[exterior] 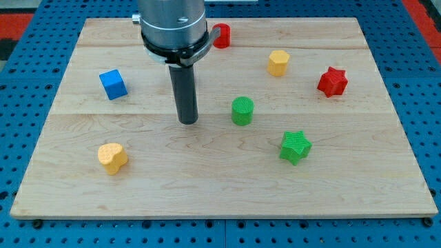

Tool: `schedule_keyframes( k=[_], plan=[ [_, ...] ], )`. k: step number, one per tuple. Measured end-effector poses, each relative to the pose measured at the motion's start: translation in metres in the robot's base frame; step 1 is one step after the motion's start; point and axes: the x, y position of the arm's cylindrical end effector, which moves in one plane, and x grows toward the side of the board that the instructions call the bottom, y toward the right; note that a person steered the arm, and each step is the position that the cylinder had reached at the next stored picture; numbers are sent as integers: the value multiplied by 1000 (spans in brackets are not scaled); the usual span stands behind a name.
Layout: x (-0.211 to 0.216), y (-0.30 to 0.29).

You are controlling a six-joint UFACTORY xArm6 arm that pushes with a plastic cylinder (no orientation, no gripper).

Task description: Point your arm to blue triangle

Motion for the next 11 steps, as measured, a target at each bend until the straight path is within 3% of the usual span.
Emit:
schedule_keyframes(
  k=[2,4,5,6,8,10,11],
  plan=[
    [-61,73],
    [-63,73],
    [-51,58],
    [15,-10],
    [23,-18],
    [-68,34],
    [-62,32]
  ],
)
